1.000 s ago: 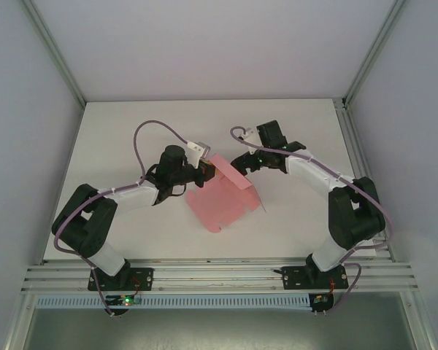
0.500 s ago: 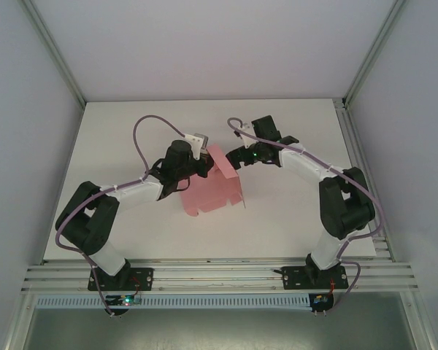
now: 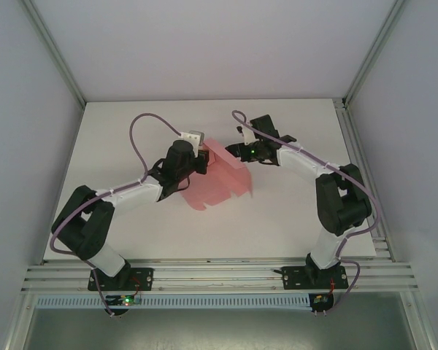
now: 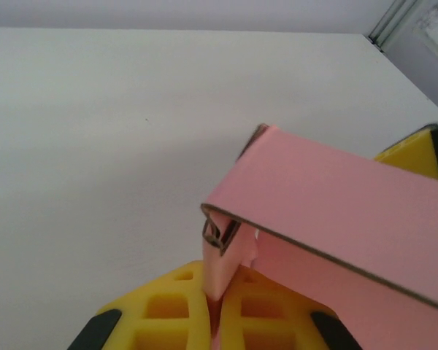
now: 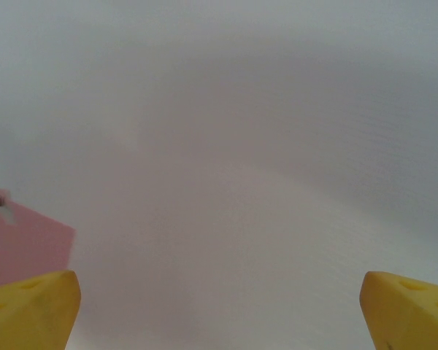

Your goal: Assemble paper box

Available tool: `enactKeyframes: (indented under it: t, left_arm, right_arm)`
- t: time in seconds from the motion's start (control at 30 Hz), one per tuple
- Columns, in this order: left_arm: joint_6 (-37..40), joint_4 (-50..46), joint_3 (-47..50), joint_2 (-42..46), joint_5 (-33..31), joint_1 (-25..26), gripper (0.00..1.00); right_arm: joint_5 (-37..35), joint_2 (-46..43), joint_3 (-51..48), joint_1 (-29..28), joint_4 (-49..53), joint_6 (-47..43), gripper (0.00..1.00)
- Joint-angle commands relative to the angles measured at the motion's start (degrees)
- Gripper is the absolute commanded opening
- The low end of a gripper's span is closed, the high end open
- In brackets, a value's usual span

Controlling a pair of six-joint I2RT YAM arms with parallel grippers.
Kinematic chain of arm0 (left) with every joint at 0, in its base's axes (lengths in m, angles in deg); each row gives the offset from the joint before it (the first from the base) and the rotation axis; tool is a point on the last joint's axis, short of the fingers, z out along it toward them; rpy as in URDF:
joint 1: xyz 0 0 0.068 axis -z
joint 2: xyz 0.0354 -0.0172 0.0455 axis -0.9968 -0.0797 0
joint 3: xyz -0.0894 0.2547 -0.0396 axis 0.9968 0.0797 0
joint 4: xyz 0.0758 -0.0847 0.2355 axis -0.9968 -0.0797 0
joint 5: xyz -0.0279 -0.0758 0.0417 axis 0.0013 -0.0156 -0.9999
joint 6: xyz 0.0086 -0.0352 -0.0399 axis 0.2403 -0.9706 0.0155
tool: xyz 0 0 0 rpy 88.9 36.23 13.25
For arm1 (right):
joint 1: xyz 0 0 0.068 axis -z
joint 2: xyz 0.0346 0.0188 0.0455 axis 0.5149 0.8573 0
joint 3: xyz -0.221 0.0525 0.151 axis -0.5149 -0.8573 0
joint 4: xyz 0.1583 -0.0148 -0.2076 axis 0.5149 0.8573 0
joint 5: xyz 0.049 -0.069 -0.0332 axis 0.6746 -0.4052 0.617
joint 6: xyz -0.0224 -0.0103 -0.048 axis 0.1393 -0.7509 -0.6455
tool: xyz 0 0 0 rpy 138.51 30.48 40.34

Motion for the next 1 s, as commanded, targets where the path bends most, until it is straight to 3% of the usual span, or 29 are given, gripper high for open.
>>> enactKeyframes:
  t: [0.0,0.13,0.27,0.43,0.63,0.83,0.97]
  left_arm:
    - [5.36,5.58,3.38,3.60,-1.21,1.01,0.00]
    - [8.35,3.70,5.99,6.50,-1.80,0.97,0.00]
    - [10.86,-0.53,5.81,6.62,-4.22,1.10,0.00]
    - [11.32,-0.49,6.97,6.02,-8.77,1.09,0.00]
    - [10.81,-0.64,6.53,6.04,-8.27,1.10,0.00]
    - [10.17,0.70,7.07,7.35,-6.36,1.05,0.00]
    - [9.28,1.06,6.94,7.80,-4.67,1.10,0.00]
  right_arm:
    - [-7.87,-4.89,-1.59,0.37,6.86,-2.83,0.98]
    - [-20.12,-9.47,-2.89,1.90,11.57,-6.22,0.98]
    - [-24.28,-15.36,-3.73,2.05,14.04,-9.88,0.98]
    - [-22.31,-23.81,-4.16,1.94,15.31,-14.90,0.98]
    - [-6.41,-29.75,-7.47,0.15,15.01,-21.13,0.98]
    - [-9.07,-26.24,-8.32,-1.74,16.39,-21.72,0.98]
    - [-7.07,-22.22,-8.00,-3.75,15.30,-22.30,0.98]
